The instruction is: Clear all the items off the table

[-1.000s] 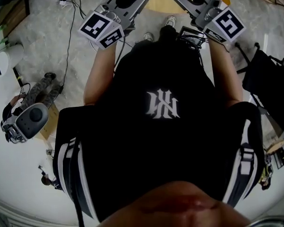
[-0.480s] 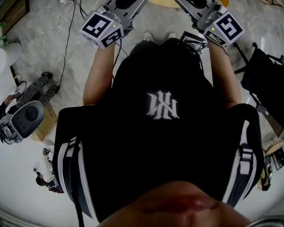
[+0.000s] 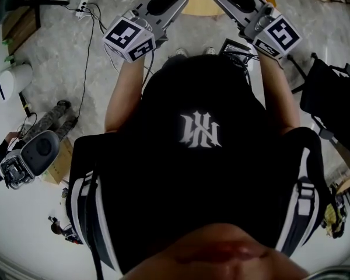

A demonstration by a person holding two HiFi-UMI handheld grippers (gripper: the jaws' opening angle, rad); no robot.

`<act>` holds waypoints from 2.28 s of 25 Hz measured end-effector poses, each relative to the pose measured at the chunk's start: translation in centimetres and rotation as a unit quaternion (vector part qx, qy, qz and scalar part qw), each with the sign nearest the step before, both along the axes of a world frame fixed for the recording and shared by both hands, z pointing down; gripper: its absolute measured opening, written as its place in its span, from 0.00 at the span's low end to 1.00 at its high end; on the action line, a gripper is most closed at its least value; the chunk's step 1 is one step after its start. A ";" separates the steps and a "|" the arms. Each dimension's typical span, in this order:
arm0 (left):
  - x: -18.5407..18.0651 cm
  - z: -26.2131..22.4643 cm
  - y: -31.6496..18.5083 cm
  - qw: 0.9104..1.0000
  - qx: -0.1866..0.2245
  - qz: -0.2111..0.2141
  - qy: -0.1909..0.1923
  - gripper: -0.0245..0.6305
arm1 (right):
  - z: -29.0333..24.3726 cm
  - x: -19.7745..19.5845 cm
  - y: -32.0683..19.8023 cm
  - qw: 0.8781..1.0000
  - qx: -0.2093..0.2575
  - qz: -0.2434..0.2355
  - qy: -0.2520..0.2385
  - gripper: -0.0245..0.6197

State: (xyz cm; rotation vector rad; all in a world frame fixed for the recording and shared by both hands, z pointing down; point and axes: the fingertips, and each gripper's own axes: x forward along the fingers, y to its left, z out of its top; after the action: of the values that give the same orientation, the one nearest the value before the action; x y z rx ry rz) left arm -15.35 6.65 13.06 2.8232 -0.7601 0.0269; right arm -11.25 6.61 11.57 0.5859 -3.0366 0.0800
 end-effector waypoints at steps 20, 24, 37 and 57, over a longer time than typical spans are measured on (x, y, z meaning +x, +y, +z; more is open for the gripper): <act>1.7 5.9 -3.4 0.997 -0.033 0.066 0.005 0.06 | 4.2 4.9 -4.7 0.991 -0.012 0.105 0.086 0.13; 4.1 7.7 -4.8 0.997 -0.025 0.064 -0.030 0.06 | 6.0 7.4 -7.6 0.991 -0.019 0.104 0.088 0.28; 9.1 16.5 -14.8 0.997 -0.047 -0.040 -0.051 0.06 | 20.5 10.0 -25.3 0.987 0.025 -0.002 0.157 0.63; 10.7 22.4 -21.0 0.992 -0.044 -0.091 -0.072 0.06 | 35.5 9.6 -31.8 0.930 0.064 -0.120 0.342 0.43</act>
State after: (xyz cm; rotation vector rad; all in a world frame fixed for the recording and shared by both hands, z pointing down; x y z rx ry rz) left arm -4.62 -14.35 35.46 2.6797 -1.0184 0.2299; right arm -1.68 -25.23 47.04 0.1771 -2.4074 -0.2766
